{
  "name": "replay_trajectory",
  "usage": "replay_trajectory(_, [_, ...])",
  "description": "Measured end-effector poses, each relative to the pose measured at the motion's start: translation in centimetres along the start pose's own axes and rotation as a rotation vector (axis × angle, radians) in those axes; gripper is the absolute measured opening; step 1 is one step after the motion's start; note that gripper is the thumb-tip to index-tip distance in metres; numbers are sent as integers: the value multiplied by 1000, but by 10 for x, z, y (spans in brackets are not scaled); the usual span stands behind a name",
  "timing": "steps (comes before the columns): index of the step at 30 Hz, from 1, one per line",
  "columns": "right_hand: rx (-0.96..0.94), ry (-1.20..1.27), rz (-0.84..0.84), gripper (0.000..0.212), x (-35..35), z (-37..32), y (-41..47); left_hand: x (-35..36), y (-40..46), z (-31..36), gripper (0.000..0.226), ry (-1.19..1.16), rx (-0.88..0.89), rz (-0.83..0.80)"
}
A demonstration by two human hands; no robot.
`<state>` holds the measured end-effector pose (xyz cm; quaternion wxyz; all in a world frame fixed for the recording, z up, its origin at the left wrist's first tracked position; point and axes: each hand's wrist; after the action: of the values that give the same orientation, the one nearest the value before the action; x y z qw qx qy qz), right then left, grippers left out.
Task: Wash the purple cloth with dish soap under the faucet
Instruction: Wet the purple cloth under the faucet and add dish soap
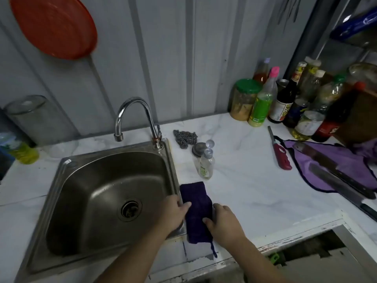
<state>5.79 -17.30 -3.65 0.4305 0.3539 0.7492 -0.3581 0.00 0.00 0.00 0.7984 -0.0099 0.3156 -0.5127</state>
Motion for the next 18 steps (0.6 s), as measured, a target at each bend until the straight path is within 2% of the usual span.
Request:
replay_trajectory(5, [69,44,-33,26,4,-7,13,22,10,1,23,-65,-72,37])
replay_trajectory(11, [136,109,-146,18,4,-12,29,28,18,-5,45,-189,-215,60])
replay_trajectory(13, [145,145,-188,21,2,-13,32,27,20,-7,50,-246,-250,65])
replay_trajectory(15, [153,224,-209,22,0,-14,32,25,19,-7,46,-311,-282,71])
replay_trajectory(18, [134,355,-190,13,-6,-15,30,21,15,-9,37,-387,-302,86])
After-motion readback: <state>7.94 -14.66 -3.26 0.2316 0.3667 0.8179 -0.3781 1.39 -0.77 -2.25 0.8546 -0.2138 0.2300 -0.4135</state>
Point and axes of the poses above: each hand's wrist, its own y-axis towards the middle knuckle, its own x-axis out of the palm, z = x × y, and after that the axes turned 15 degrees about -y, right-handed
